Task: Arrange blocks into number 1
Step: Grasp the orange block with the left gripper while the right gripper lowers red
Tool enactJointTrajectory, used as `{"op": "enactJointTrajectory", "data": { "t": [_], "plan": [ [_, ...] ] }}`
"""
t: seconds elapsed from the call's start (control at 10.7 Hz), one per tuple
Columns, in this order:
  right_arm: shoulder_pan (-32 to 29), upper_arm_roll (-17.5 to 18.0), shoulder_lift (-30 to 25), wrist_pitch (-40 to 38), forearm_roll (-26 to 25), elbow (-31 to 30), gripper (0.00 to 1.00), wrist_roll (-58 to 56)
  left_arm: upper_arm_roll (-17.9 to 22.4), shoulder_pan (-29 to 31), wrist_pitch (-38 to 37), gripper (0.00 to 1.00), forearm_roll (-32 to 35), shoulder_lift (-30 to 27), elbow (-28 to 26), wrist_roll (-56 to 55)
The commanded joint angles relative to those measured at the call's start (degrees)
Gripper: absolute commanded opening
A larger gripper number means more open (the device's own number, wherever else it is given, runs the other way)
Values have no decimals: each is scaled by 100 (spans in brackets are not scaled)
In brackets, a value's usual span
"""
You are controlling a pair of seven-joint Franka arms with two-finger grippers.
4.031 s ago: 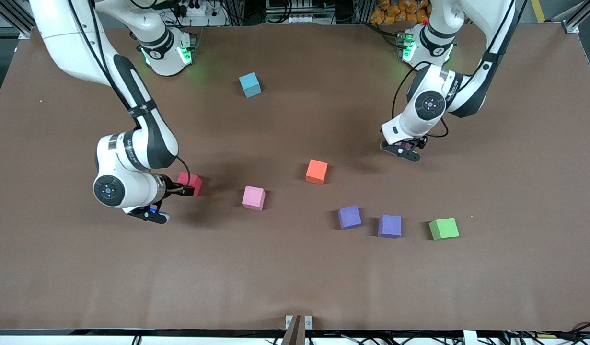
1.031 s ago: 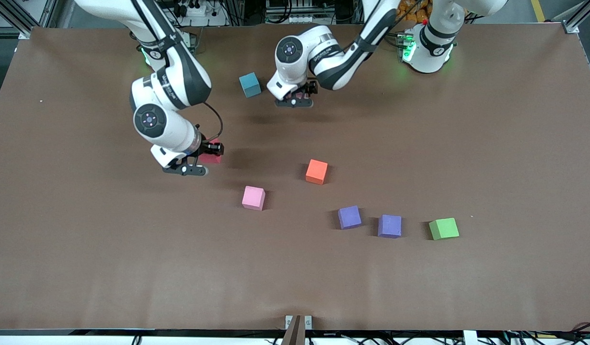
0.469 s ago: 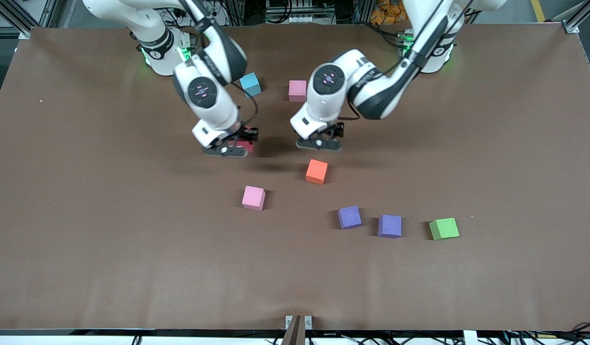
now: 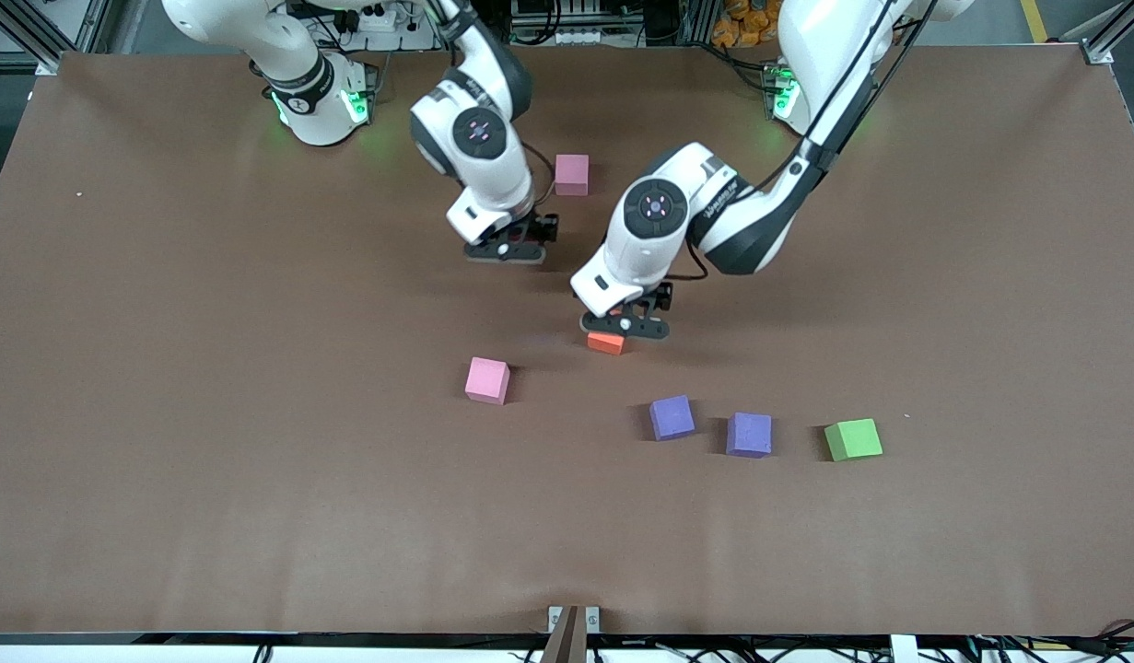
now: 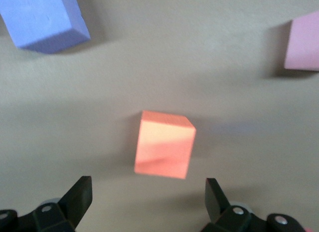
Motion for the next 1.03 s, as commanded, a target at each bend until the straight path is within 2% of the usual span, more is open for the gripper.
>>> {"op": "enactJointTrajectory", "data": {
  "t": [0.0, 0.19, 0.38, 0.94],
  "plan": [
    [380, -23, 263, 401, 80, -21, 57, 494, 192, -35, 135, 100, 169, 259, 292, 544],
    [627, 4, 343, 464, 79, -30, 57, 759, 193, -96, 373, 100, 213, 426, 311, 608],
    [689, 240, 414, 560, 71, -30, 57, 1006, 193, -131, 383, 100, 248, 575, 381, 617],
    [927, 355, 581, 614, 62, -30, 59, 1288, 193, -254, 830, 100, 292, 839, 399, 608]
  ]
}}
